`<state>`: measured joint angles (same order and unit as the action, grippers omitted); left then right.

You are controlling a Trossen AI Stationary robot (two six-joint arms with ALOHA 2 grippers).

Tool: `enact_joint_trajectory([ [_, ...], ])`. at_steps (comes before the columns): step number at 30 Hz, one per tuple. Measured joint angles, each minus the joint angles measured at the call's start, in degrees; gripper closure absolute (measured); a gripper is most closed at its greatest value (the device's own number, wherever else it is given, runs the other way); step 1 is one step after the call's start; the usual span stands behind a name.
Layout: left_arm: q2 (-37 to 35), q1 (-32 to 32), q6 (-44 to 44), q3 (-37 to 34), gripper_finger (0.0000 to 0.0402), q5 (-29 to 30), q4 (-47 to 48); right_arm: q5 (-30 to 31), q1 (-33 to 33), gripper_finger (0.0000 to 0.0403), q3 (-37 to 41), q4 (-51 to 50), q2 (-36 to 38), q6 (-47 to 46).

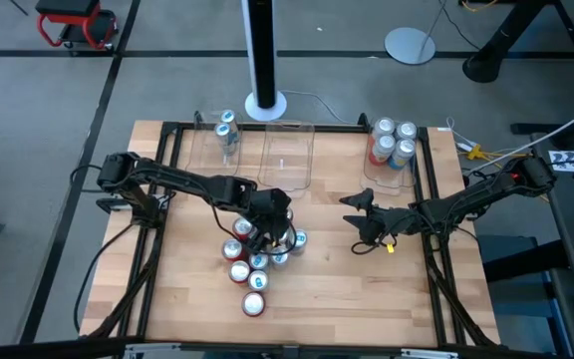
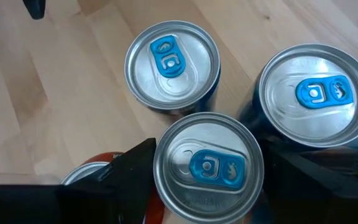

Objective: Sort soda cans
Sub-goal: Put the blue soda can into the left transparent bin

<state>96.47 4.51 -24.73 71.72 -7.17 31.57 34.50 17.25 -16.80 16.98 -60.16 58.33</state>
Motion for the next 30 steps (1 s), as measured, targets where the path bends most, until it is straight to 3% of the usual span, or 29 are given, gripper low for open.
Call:
enact_joint_trajectory([
  [17,-4.59,0.42,5.08,1.99,0.0155,3.54,3.39,0.0,0.01,0.0022,0.0,0.09,0.0,0.02],
  [30,-16.44,0.37,6.55,2.64,0.0155,6.81,6.65,0.0,0.01,0.0022,0.0,0.08,0.0,0.04],
])
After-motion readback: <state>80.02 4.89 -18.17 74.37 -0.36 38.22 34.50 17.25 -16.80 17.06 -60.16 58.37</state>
